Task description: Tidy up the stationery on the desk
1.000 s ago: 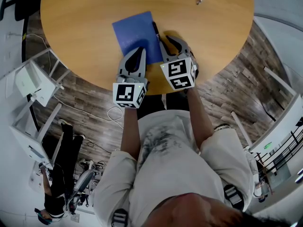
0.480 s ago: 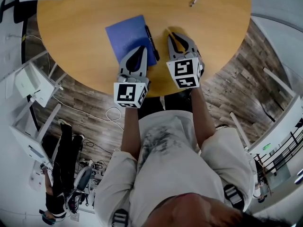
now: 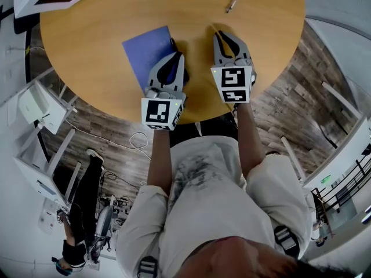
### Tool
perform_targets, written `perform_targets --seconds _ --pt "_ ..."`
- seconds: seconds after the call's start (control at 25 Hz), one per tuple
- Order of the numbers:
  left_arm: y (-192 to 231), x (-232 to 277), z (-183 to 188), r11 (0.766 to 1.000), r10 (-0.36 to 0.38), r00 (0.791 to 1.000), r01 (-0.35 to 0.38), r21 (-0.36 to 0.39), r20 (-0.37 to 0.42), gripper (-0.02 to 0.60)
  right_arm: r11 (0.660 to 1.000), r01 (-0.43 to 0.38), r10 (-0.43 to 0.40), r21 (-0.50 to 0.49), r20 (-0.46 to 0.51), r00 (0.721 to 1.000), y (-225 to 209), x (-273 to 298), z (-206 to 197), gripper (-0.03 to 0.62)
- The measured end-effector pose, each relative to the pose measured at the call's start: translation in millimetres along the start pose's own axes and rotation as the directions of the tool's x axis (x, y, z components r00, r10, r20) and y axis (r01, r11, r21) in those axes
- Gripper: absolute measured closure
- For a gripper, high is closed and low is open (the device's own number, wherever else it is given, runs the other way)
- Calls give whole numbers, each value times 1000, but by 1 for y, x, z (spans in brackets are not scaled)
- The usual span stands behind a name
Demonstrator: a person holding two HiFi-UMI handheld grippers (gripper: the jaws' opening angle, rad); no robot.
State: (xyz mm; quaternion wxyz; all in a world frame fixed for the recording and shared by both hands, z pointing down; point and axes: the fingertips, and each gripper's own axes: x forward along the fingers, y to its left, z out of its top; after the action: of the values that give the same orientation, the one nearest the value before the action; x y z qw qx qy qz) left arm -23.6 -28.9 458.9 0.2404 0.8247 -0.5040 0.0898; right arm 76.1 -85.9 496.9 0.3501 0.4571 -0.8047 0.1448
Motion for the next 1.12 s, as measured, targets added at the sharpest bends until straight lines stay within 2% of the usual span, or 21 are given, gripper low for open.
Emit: perform_targets --seconds 0.36,0.44,0.56,0.88,1.12 --pt "-15 39 16 997 -62 998 62 46 -4 571 997 55 -55 46 5 998 -41 17 14 508" --pt "-19 48 22 995 -78 997 78 56 -1 571 995 74 -74 61 7 997 -51 22 16 467" --pt "-23 62 26 993 -92 996 92 68 1 571 992 101 -102 77 2 995 -65 31 18 456" --pt "-25 80 26 988 -119 993 120 97 -12 570 982 147 -141 122 -50 989 -89 52 12 439" --pt "-19 85 30 989 -118 993 118 84 -7 571 973 157 -147 167 -74 986 -97 67 10 428"
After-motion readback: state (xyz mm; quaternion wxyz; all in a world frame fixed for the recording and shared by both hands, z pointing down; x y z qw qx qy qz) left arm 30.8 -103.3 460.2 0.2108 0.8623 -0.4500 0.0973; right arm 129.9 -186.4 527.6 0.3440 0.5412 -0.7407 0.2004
